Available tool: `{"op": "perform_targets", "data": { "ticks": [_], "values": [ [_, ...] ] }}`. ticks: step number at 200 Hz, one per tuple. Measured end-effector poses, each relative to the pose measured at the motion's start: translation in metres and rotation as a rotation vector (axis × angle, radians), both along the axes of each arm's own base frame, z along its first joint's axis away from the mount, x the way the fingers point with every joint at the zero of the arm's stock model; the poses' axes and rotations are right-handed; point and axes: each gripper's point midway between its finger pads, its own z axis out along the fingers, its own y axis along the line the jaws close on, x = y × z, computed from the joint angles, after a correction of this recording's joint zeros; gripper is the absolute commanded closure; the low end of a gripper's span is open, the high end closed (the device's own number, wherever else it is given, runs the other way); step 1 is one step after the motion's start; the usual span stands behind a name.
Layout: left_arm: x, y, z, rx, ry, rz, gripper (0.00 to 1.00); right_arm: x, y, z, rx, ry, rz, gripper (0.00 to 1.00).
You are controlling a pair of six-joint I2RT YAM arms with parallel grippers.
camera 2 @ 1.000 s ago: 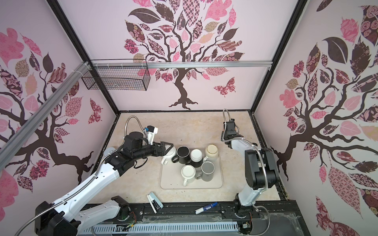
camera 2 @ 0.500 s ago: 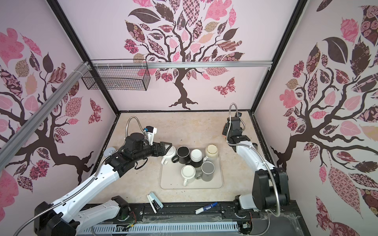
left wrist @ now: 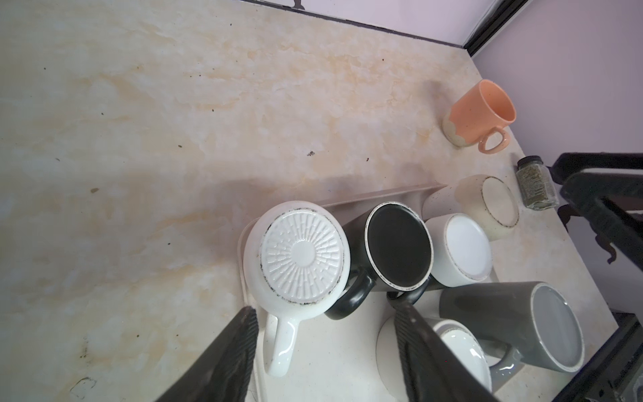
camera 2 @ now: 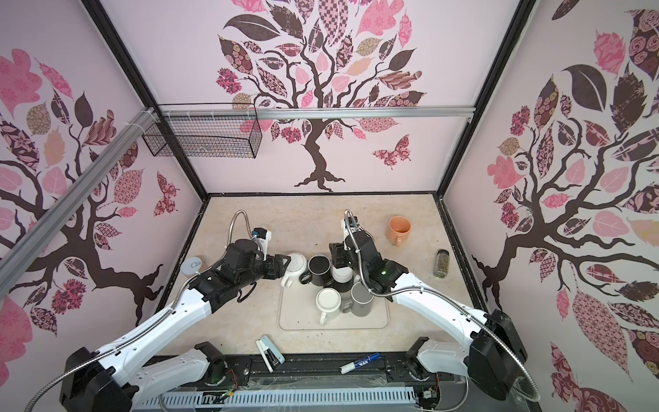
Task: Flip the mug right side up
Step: 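Open the right gripper and move it back while the left gripper descends, then grasp the upside-down white mug's handle with the left gripper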
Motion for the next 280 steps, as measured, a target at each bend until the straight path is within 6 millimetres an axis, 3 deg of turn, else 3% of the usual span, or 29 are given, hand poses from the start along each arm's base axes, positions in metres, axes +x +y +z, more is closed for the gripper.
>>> {"op": "perform_targets", "data": {
  "ticks": [55,109,184,229,280],
  "values": [
    [0.003,-0.003,-0.036,0.053,0.078,-0.001,0.45,-0.019,-0.003,0.001,0.03,0.03,0.047,0.5],
    [0.003,-0.003,-0.057,0.103,0.125,-0.011,0.46,-0.025,-0.004,-0.018,0.014,0.07,0.062,0.5],
    [-0.008,-0.003,-0.064,0.131,0.16,-0.029,0.46,-0.025,-0.004,-0.018,0.015,0.069,0.062,0.49],
    [-0.009,-0.006,-0.068,0.13,0.175,-0.04,0.58,-0.025,-0.004,-0.017,0.015,0.068,0.062,0.49],
    [-0.009,-0.006,-0.081,0.151,0.208,-0.044,0.59,-0.027,-0.005,-0.026,0.007,0.078,0.06,0.49]
  ]
}}
